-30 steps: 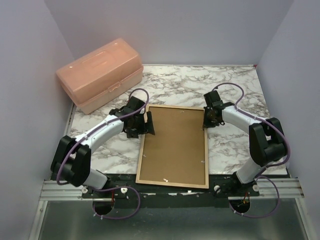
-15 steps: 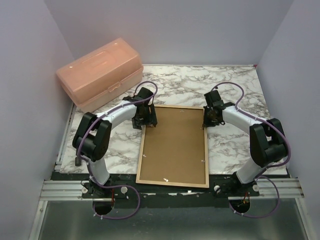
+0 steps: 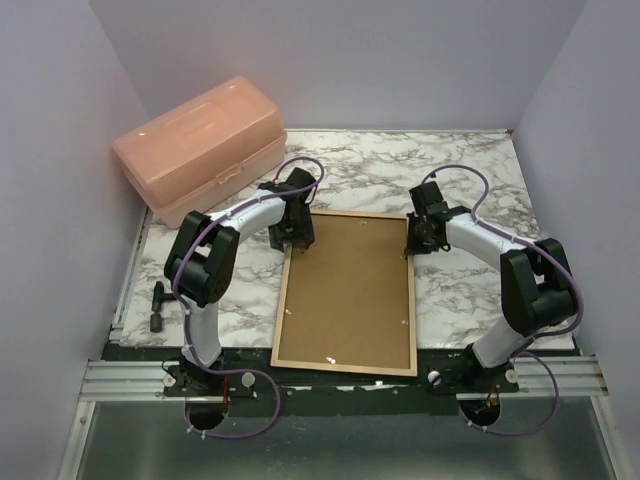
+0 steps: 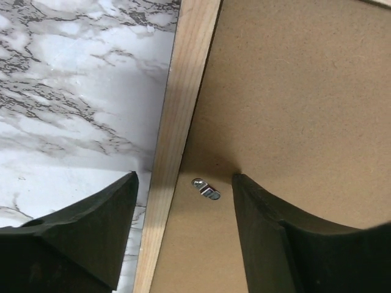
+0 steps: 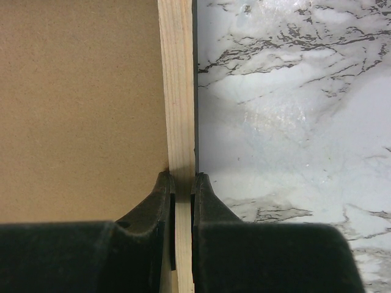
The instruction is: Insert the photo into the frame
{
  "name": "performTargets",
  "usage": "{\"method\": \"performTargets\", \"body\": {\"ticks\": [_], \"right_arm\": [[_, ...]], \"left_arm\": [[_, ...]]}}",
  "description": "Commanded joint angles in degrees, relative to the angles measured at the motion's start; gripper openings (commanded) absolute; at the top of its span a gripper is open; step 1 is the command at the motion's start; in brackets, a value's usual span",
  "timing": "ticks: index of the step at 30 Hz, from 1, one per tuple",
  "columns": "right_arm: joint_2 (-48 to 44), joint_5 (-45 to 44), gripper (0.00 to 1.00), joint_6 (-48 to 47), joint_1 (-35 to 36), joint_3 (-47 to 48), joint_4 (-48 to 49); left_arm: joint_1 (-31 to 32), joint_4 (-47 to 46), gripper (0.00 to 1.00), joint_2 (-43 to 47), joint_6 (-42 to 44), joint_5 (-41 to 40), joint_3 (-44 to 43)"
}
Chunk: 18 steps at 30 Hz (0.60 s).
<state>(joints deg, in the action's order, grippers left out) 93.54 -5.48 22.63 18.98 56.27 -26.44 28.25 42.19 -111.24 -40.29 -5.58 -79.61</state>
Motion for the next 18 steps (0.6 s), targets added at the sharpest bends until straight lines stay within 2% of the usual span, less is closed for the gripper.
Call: {"method": "performTargets", "body": {"ticks": [1,11,15,16,18], "right_arm": [[-2.0,0.7,0.06,0.5,-0.2,0.3,1.3],[-1.7,1.8,0.06,1.9,-0.2,1.4,0.0],[-1.8,2.5,0.06,2.5,-0.2,0.8,0.2],[-1.7,2.6,0.07,2.6,-0.1,0.8,0.2],[-1.7,3.0,0.07,2.7,-0.2,0.9,0.1]], "left_arm": [[0.1,-0.5,0.56,-1.4,1.1,-2.2,2.3],[0.9,-6.8,0.05,2.7,0.9,1.6,13.5],[1.0,-7.9,0.02,3.5,0.9,2.3,14.8],[0.9,-7.7,0.04,3.9,1.0,2.1,14.7],[0.9,-7.0,0.19,5.1,1.1,1.4,14.4]]}}
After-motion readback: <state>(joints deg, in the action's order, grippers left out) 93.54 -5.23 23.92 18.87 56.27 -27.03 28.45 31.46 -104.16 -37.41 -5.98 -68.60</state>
